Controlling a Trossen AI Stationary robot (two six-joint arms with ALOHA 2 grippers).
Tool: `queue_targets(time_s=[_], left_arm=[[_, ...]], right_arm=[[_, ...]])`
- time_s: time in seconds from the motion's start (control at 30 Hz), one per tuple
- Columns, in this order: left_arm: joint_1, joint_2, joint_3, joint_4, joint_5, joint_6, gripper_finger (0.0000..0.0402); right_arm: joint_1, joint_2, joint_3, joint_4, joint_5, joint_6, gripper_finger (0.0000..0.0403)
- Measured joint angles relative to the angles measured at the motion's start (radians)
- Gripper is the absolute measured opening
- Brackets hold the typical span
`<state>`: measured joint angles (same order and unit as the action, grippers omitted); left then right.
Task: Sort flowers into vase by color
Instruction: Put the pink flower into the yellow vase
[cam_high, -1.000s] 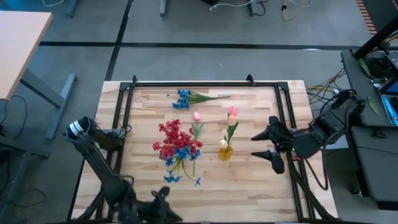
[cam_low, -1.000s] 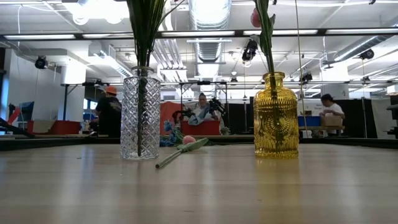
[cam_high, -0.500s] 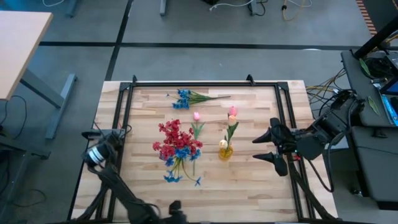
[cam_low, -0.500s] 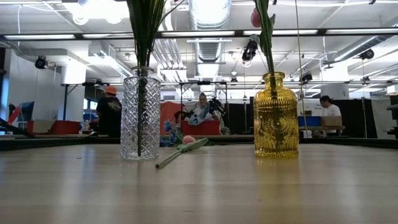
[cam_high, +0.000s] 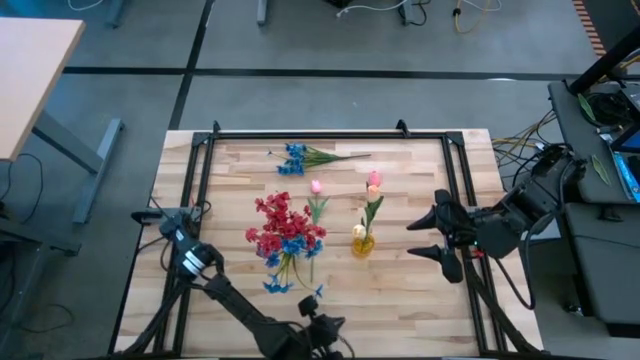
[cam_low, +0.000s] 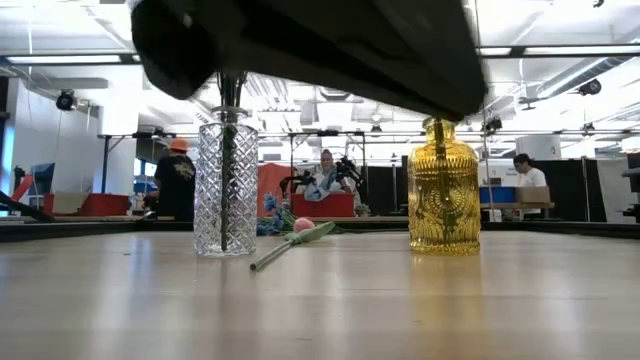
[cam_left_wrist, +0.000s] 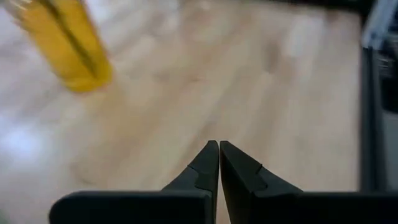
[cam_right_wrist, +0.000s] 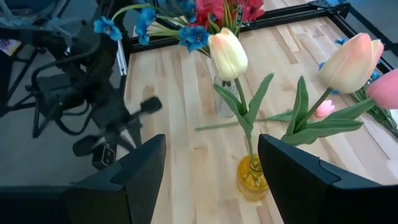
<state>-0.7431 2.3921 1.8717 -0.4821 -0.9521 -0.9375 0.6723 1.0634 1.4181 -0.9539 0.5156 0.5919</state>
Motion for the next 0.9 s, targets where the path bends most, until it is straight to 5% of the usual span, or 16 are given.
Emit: queue_targets(time_s=[0.17, 0.33, 0.57, 0.9], left_arm=[[0.0, -0.001, -0.001, -0.173, -0.109, -0.158, 0.0], [0.0, 0.002, -0.002, -0.389, -0.103, -0.374, 0.0], [0.003, 0.002, -0.025, -0.506, -0.079, -0.462, 0.0005], [0.017, 0.003, -0.142, -0.514, -0.145, -0.68, 0.0103]], right_arm=[[0.006, 0.0, -0.008, -0.008, 0.0, 0.0, 0.0247], [0.006, 0.0, -0.026, -0.008, 0.0, 0.0, 0.0244], [0.006, 0.0, -0.034, -0.007, 0.0, 0.0, 0.0247], [0.006, 0.003, -0.04, -0.007, 0.0, 0.0, 0.0251]])
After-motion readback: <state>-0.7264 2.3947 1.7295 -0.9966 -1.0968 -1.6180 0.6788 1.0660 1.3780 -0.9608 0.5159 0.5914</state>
